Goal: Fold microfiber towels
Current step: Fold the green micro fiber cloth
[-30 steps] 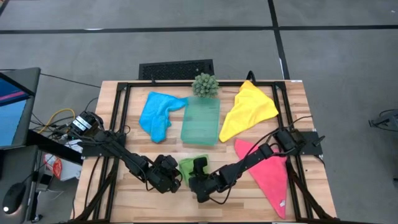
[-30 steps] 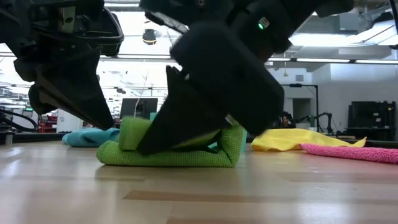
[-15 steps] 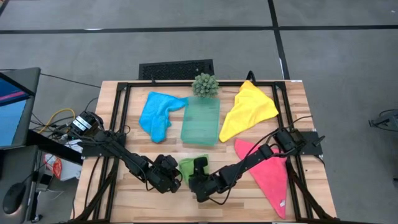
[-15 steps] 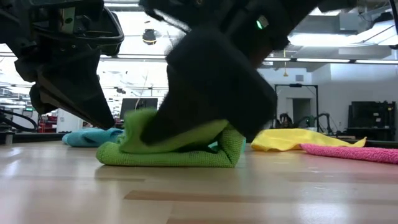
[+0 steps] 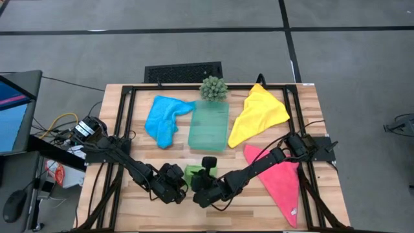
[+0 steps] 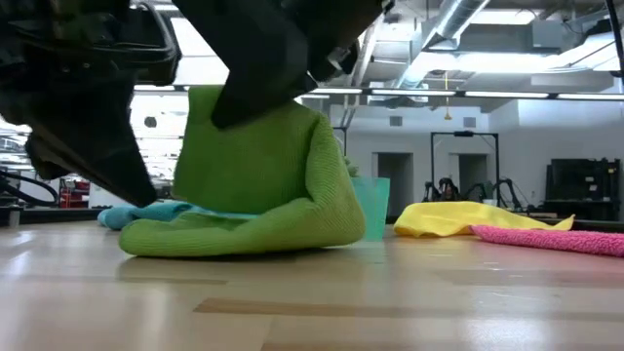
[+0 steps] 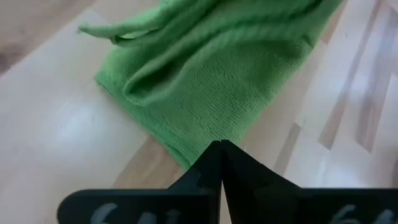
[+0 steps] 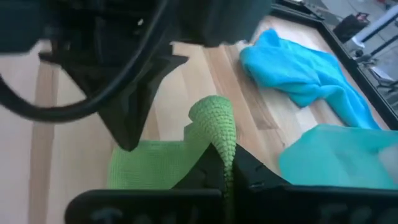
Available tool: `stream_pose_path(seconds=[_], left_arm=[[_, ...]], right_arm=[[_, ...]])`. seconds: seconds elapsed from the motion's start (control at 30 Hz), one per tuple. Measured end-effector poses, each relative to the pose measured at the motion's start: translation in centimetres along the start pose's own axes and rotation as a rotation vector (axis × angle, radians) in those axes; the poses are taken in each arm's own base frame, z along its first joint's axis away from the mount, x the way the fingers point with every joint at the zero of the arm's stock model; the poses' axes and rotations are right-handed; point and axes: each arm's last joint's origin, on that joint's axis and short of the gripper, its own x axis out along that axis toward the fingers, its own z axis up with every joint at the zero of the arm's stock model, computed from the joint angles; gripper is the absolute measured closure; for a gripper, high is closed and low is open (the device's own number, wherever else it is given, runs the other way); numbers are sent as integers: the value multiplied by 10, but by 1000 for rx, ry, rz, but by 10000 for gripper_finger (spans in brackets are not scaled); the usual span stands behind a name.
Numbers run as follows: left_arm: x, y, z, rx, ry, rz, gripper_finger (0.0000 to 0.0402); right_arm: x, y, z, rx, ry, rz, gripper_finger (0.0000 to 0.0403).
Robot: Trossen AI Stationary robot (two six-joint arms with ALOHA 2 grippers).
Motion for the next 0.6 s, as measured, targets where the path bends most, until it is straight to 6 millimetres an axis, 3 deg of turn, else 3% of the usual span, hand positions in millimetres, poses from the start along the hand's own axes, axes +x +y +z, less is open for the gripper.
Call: stream_pose_path(seconds=[0.3,0.6], left_arm=[[-6,1,-13,-43,-57,40,401],[-3,5,-16,-83,-63,11,402]], right_arm=[[6,5,-2,48,-7,34,373],[20,8,-8,52,24,112,387]])
